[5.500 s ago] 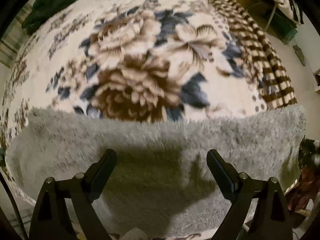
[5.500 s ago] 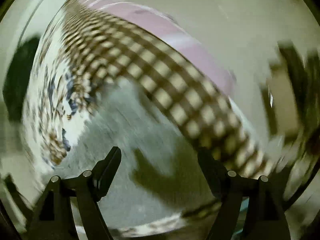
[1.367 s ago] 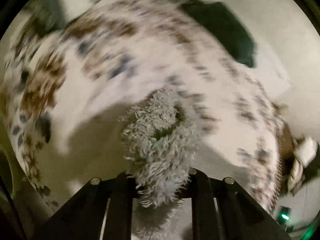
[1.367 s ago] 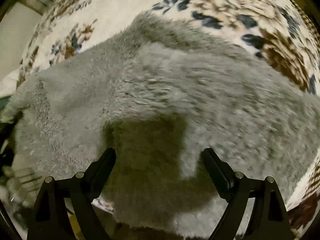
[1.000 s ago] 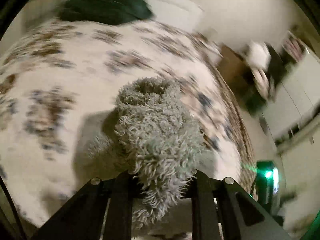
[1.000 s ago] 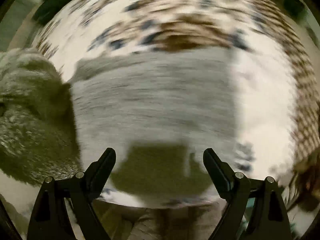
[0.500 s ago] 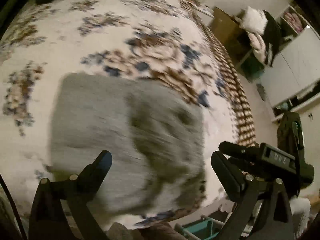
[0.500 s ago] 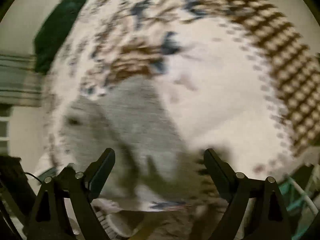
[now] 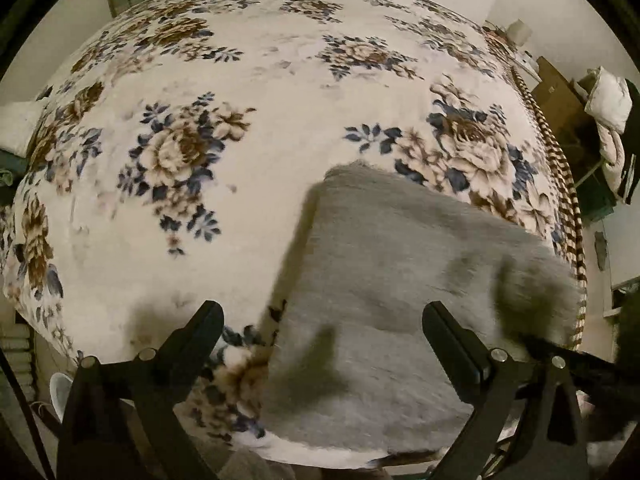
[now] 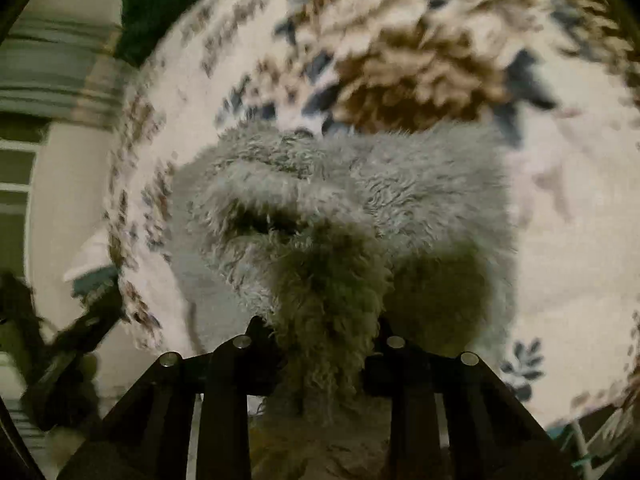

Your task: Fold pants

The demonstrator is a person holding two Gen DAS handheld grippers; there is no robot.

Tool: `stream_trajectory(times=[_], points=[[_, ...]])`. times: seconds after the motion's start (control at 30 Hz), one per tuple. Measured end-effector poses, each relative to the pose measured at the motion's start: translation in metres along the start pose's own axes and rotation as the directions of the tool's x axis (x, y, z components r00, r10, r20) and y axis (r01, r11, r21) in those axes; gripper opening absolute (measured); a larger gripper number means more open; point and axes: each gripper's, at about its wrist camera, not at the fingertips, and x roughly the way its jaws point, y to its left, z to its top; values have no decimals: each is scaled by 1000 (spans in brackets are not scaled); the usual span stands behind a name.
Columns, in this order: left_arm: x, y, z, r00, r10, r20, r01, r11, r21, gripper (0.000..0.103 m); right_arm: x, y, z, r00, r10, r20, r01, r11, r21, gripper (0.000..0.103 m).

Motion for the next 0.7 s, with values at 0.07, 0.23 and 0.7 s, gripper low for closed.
stream_trajectory(times=[0.07,0.23,0.7], points=[[7,-8,-2,999,-30,-16,30,1000,1,102,-35,-17,-8,999,-2,43,0,999,51,29],[40,-39,-9,996,-66,-66,68,997,27,102,-59,-91,-13,992,-115,44,102,969,224,40],[82,-85,4,993,-34,-114,49,990,129,102,-26,-73,43,986,-168,4,167,984,56,89]])
